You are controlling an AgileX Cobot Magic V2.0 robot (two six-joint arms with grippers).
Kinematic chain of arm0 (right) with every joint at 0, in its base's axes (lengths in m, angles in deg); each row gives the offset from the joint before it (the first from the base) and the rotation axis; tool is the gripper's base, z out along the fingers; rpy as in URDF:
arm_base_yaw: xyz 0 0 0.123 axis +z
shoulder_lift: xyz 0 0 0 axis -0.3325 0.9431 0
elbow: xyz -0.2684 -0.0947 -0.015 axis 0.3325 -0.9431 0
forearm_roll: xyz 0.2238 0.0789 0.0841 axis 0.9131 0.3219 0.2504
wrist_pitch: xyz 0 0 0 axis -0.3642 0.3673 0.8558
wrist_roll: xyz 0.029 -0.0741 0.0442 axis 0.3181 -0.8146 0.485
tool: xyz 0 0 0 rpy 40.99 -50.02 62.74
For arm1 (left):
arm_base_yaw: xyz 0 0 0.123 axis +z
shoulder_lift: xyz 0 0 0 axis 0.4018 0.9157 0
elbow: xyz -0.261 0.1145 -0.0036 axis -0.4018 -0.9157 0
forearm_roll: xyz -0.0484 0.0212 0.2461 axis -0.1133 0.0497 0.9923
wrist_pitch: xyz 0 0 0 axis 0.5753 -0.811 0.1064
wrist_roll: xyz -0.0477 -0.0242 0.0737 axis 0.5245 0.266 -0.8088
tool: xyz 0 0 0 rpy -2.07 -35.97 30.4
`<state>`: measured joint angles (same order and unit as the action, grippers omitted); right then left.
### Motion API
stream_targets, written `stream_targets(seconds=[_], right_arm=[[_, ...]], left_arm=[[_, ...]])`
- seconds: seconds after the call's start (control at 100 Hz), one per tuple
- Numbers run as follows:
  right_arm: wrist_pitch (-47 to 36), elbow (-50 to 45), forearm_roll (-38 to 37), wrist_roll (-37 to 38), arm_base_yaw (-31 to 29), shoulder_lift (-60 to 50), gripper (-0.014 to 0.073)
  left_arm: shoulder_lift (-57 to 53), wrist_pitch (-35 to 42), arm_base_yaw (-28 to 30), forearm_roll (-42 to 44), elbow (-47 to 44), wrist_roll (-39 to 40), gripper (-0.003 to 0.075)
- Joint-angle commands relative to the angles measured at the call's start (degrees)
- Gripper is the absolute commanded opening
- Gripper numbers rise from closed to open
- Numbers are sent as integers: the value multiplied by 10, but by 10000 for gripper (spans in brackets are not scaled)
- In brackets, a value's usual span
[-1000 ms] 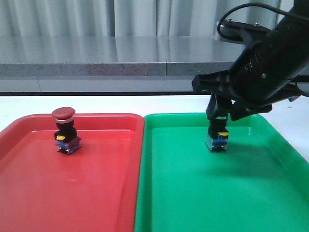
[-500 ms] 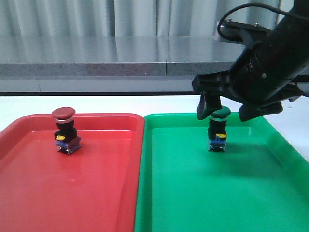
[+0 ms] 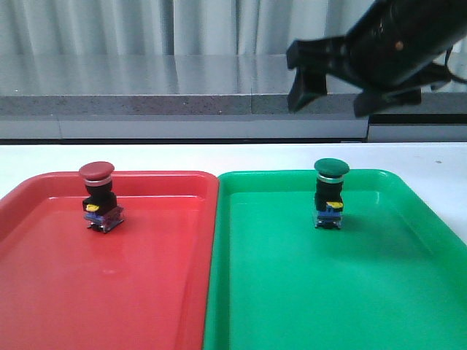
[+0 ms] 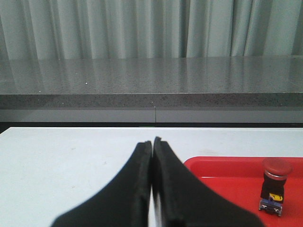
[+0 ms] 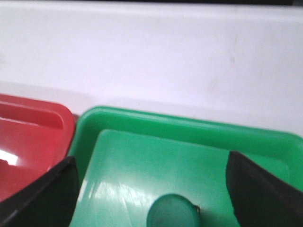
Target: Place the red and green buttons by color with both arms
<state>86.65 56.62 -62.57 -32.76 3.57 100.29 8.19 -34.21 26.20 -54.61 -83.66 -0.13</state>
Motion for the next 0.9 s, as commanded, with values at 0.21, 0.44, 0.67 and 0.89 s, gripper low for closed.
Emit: stream_targets(seconds=[0.21, 0.44, 0.67, 0.89], right_arm=[[-20, 24, -52, -2, -52, -149, 623], [45, -5, -126, -2, -113, -268, 623], [48, -111, -149, -2, -154, -401, 623], [60, -225, -158, -2, -163, -557, 623]], left_arm=[[-18, 47, -2, -3, -15, -1, -19], [-18, 47, -2, -3, -15, -1, -19], [-18, 47, -2, -3, -15, -1, -19], [-18, 47, -2, -3, -15, -1, -19]])
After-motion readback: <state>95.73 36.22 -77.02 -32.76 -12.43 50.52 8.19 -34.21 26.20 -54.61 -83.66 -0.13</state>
